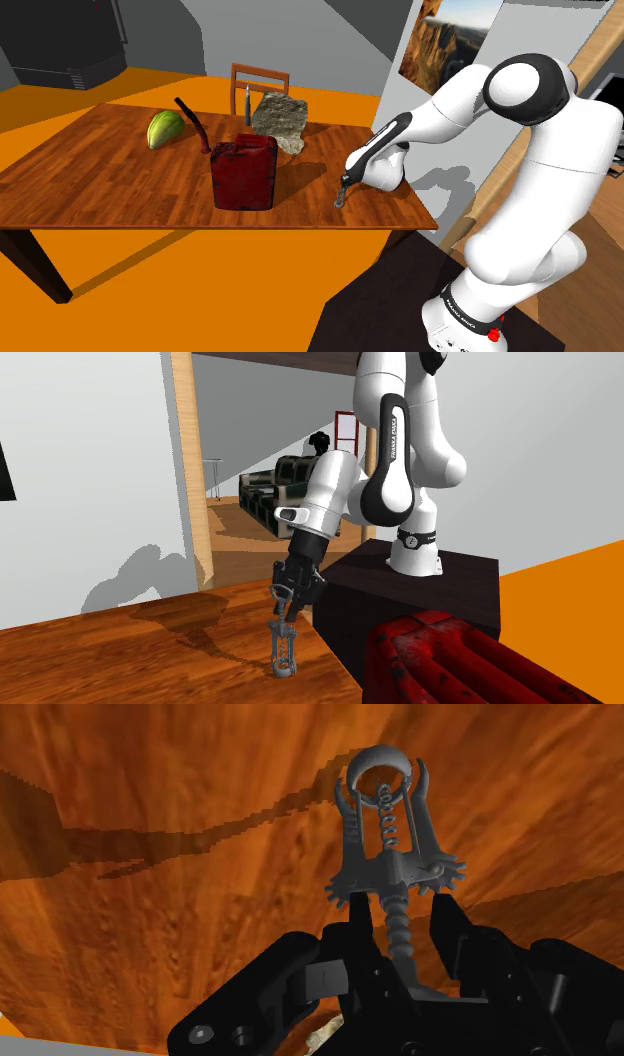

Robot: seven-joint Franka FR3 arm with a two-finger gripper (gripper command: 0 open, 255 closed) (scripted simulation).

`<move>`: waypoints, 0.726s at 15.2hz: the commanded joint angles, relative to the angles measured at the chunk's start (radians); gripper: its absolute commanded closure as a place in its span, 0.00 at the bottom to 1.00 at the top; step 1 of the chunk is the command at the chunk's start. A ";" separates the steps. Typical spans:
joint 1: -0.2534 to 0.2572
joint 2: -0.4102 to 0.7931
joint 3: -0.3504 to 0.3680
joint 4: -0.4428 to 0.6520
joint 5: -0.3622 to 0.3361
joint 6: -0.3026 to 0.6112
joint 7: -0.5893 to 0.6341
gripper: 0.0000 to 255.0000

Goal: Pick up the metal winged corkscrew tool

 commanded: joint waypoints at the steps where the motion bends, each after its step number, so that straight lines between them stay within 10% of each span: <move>1: -0.002 0.002 0.002 0.000 -0.001 0.002 0.000 1.00; 11: 0.058 -0.051 -0.056 -0.005 0.023 -0.046 -0.005 1.00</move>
